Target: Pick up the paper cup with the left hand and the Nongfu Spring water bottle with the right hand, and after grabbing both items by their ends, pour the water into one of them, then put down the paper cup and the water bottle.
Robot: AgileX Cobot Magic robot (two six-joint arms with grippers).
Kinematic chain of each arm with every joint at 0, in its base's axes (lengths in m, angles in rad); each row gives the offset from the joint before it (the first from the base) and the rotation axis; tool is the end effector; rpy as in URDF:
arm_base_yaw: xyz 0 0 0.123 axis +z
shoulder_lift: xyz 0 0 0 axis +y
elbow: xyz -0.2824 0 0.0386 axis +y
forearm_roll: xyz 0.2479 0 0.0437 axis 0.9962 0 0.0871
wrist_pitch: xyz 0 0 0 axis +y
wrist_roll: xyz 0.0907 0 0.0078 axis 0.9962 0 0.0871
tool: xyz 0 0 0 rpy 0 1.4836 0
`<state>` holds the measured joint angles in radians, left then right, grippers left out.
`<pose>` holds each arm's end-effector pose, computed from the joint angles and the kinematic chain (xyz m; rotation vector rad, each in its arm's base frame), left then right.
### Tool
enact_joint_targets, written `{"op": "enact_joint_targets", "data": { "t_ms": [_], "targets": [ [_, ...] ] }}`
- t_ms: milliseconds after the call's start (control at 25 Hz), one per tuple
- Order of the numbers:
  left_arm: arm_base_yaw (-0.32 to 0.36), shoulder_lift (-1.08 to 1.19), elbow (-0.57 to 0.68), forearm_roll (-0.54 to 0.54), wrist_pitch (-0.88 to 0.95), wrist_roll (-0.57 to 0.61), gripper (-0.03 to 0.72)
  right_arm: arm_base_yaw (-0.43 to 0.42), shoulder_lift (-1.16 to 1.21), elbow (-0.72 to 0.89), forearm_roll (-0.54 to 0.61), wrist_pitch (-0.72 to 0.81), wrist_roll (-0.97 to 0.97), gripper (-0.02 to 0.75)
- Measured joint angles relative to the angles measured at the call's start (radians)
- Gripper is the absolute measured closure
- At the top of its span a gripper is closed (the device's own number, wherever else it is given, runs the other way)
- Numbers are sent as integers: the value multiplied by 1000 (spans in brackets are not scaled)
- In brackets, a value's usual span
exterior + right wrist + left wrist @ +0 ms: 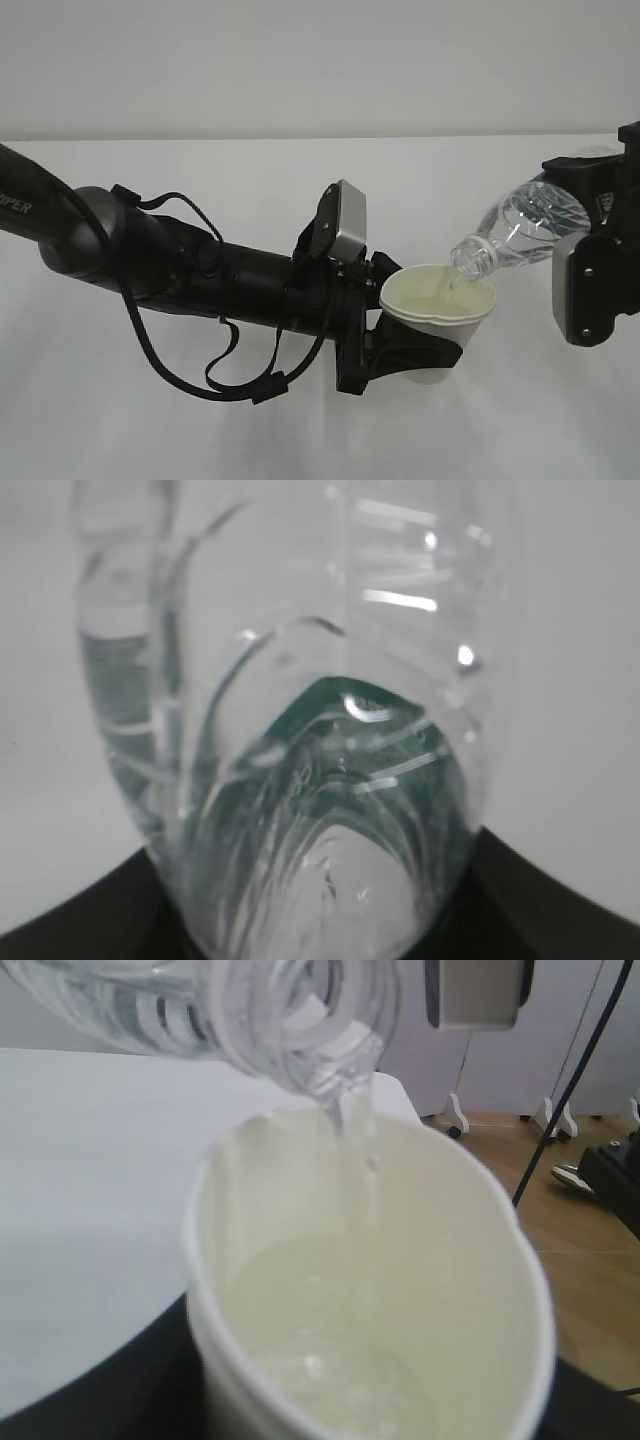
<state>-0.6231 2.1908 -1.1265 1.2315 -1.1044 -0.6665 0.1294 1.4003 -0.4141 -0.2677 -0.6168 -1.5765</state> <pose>0.2796 -0.2953 0.1159 1.3825 1.3934 -1.2255 0.2454 0.0460 0.1986 -1.6975 1.0432 -0.9840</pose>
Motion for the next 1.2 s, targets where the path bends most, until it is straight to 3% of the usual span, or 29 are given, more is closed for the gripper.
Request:
{"op": "enact_joint_targets", "data": {
  "t_ms": [1200],
  "targets": [
    [0, 2, 0, 7, 7, 0, 237, 0, 0, -2, -2, -2, -16, 318]
  ]
}}
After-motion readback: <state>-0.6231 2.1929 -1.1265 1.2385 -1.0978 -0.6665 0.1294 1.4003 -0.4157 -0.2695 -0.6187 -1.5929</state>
